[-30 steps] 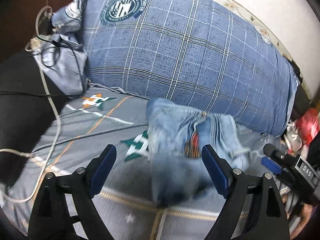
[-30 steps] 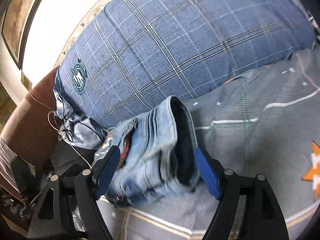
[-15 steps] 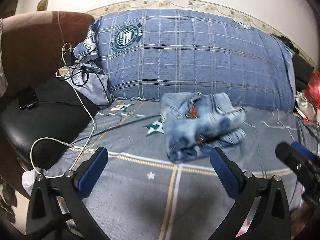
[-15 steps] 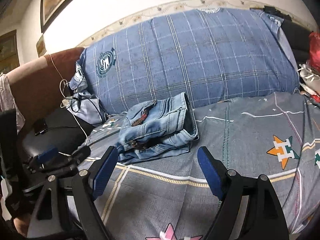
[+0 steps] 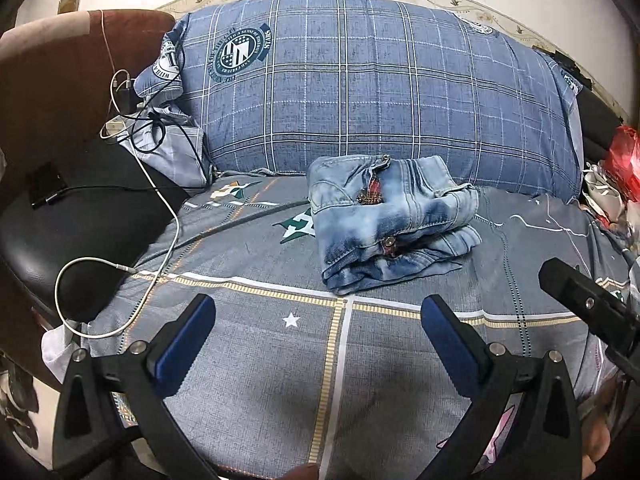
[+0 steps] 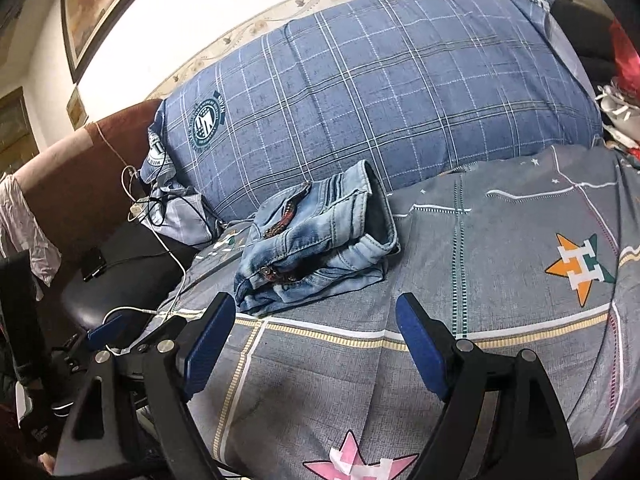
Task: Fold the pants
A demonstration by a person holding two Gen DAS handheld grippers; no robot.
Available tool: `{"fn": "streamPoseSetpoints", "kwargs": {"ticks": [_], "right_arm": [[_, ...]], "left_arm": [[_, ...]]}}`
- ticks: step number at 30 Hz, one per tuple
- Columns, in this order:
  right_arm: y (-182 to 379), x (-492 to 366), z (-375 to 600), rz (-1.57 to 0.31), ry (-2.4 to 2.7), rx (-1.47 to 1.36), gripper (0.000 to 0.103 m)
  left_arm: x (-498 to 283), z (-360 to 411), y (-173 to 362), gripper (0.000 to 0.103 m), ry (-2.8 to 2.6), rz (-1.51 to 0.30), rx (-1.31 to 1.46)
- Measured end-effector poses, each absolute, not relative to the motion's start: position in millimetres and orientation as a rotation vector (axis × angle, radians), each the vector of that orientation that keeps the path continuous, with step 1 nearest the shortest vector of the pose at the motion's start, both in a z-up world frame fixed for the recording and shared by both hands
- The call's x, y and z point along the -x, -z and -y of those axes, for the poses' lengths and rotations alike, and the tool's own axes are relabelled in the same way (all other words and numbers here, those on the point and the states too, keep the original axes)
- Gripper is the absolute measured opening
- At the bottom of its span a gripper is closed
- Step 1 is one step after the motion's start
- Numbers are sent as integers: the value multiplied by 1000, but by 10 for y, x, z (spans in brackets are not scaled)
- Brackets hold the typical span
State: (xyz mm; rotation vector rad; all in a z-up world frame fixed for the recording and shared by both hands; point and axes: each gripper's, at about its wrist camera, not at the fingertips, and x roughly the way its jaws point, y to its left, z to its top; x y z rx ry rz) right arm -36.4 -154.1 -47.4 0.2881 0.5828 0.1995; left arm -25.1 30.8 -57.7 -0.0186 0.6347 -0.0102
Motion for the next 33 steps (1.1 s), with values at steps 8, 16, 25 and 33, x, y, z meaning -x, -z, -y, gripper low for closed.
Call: {"fn": "streamPoseSetpoints", "kwargs": {"ticks": [8, 16, 25, 33], "right_arm": [[480, 337, 1529, -592, -200, -287, 83], [489, 297, 1569, -606, -193, -306, 83], [513, 247, 1547, -628, -177, -305, 83], [547, 233, 1505, -655, -162, -289, 83]], "left_arm": [[223, -277, 604, 102, 54, -666, 10], [207, -249, 622, 102, 71, -662, -3], [189, -345, 625, 102, 122, -674, 41], [133, -418, 659, 102, 159, -724, 93]]}}
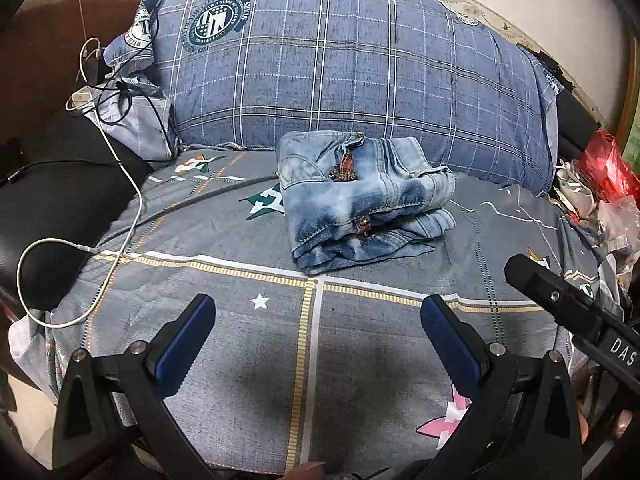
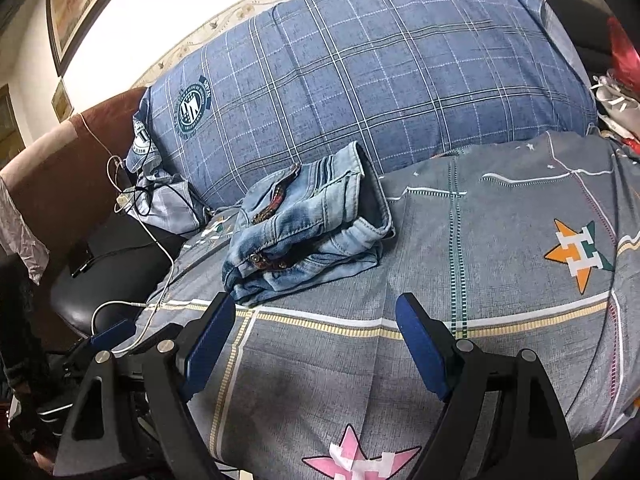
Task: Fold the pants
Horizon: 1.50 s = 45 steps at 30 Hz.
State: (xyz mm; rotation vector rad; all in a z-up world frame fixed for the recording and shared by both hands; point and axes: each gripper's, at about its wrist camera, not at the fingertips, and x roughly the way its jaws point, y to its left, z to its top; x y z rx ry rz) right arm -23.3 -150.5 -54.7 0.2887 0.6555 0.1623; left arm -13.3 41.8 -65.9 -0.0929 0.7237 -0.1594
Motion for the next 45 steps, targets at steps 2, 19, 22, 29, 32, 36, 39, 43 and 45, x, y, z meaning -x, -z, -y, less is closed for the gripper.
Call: {"fn": "streamPoseSetpoints", "kwargs": {"ticks": [2, 19, 22, 29, 32, 36, 39, 43, 45], "right_arm": [[547, 227, 1499, -658, -164, -283, 83], [599, 182, 1475, -684, -170, -291, 83], [601, 178, 1458, -685, -172, -286, 83], [601, 167, 1455, -686, -170, -284, 83], [595, 170, 1453, -682, -168, -281, 83], [597, 159, 1449, -683, -168, -277, 83], [607, 152, 1445, -687, -165, -280, 83], [604, 134, 1442, -687, -168, -284, 83], [602, 117, 1440, -687, -171, -277, 83]], "left_arm": [[129, -411, 663, 102, 162, -727, 92], [112, -363, 688, 102, 179, -753, 64], [110, -366, 693, 102, 181, -757, 67], [117, -356, 689, 102, 186, -755, 63], [128, -358, 677, 102, 186, -747, 61], [128, -351, 675, 102, 179, -743, 50], [122, -350, 672, 102, 178, -737, 41], [126, -374, 678, 102, 171, -739, 40], [128, -398, 670, 102, 164, -735, 43]]}}
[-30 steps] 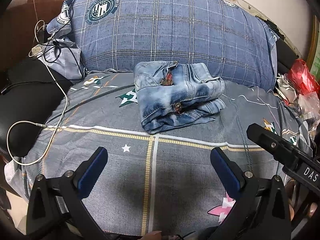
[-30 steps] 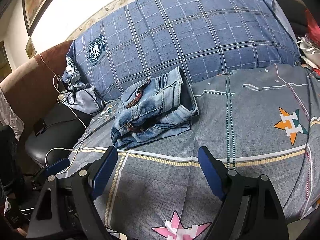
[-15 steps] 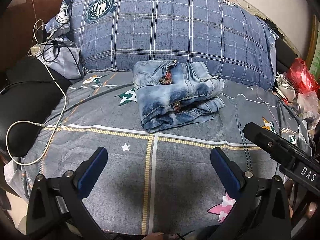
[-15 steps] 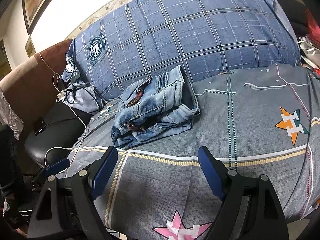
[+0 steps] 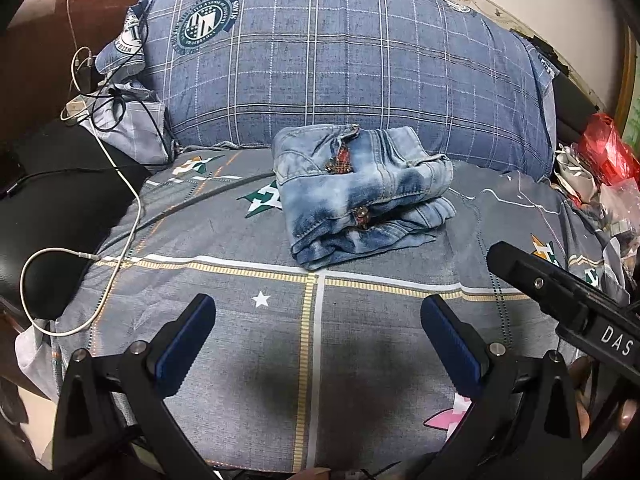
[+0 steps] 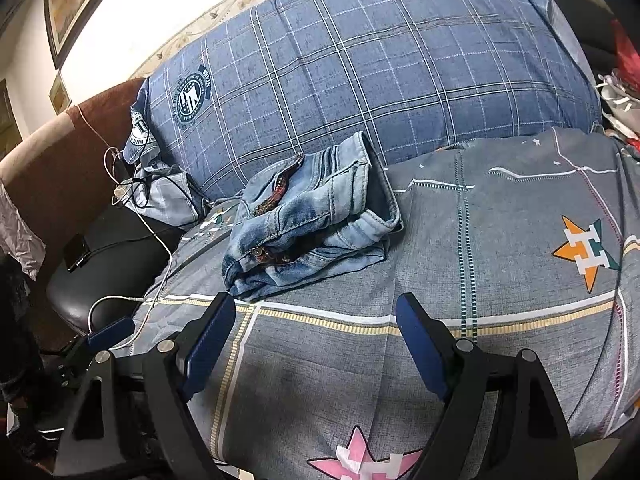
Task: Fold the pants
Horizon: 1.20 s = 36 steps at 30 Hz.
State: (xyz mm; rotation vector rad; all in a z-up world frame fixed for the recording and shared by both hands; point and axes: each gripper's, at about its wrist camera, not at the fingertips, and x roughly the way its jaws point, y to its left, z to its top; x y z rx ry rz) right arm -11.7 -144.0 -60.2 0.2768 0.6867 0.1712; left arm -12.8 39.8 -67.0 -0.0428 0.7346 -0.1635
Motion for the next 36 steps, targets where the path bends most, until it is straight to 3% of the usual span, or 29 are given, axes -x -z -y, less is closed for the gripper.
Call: {"fn": "streamPoseSetpoints", "kwargs": {"ticks": [36], "right_arm": [[621, 91, 1437, -694, -166, -278, 83]], "left_arm": [[97, -428, 700, 102, 153, -747, 46]]}}
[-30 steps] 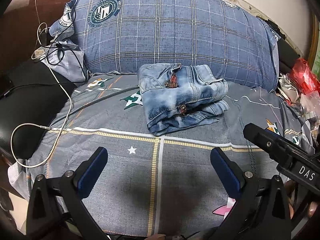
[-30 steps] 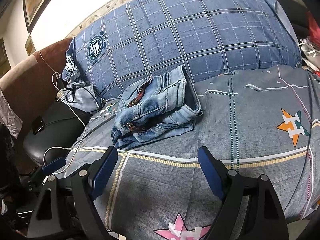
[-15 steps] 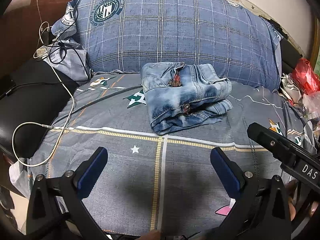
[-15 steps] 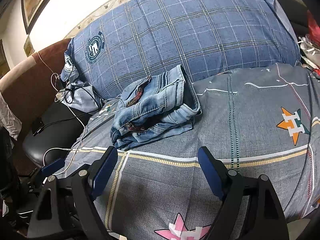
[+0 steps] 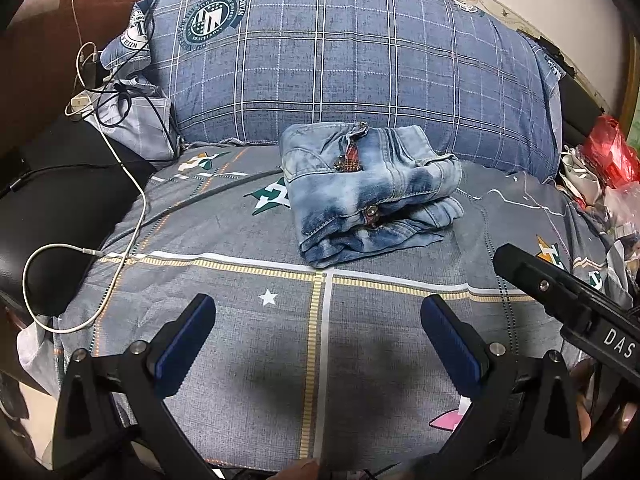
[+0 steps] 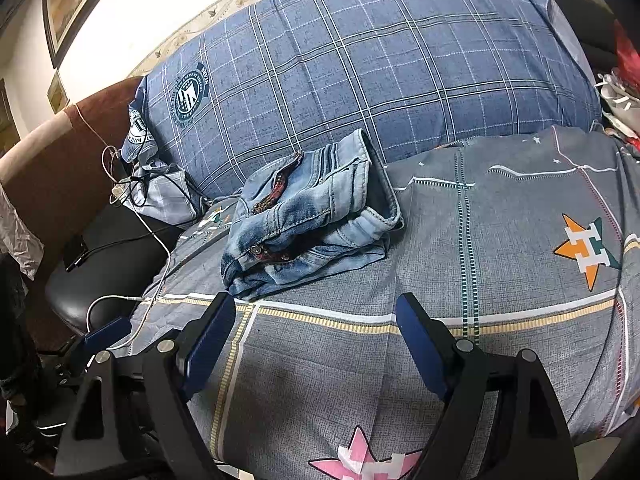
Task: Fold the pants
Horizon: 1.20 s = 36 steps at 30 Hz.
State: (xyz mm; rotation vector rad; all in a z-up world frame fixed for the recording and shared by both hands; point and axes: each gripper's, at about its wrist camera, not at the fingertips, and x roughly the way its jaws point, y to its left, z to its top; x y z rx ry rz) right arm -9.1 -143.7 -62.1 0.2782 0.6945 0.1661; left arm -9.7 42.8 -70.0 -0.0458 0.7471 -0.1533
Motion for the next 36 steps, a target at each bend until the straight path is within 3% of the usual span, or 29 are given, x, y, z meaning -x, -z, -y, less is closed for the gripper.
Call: {"fn": "streamPoseSetpoints", "kwargs": {"ticks": [36], "right_arm": [[621, 62, 1429, -692, -161, -284, 83]], "left_arm": [[82, -417, 701, 102, 160, -749, 46]]}}
